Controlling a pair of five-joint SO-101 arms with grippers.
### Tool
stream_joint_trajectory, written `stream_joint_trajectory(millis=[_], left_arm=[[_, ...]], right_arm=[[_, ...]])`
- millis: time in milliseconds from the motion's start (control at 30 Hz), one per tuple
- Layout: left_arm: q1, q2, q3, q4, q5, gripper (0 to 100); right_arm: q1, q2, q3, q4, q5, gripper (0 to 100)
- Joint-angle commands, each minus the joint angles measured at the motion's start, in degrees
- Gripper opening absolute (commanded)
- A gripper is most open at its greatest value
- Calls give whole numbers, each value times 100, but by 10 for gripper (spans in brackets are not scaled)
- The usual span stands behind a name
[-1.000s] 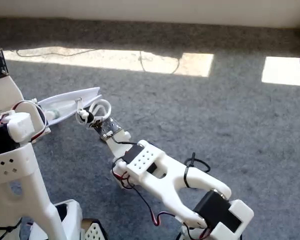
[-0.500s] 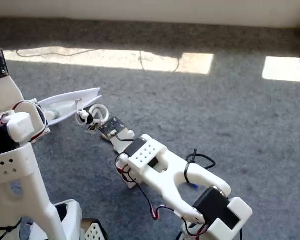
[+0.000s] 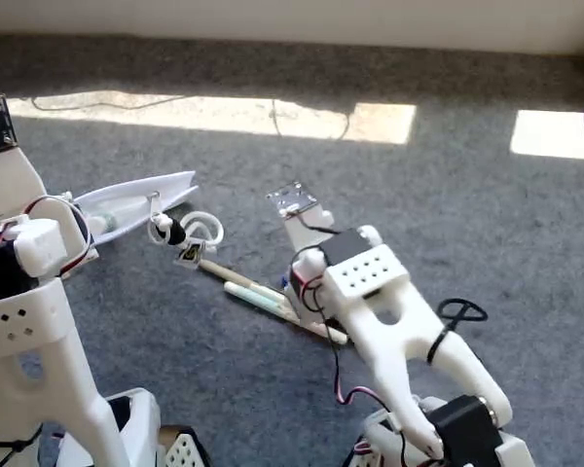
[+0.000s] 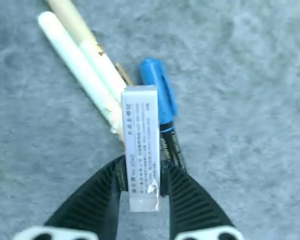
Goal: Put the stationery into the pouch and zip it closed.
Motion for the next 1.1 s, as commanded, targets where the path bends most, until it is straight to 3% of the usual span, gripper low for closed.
stream_joint_trajectory(millis=[0,367,600,1067], left_arm=[[-75,-48,-145,26,-44,6],[-84,-48,-145,26,-44,6],[-66,-48,22,-26,-53,6],[-66,-48,22,-26,-53,6]], right_arm=[[611,-303,-198,-207,519,5],[1288,1437,-532,-884,633,11],[1262,1798,-1376,-259,589,156],[796,2000,-1437,-1367,580,156]])
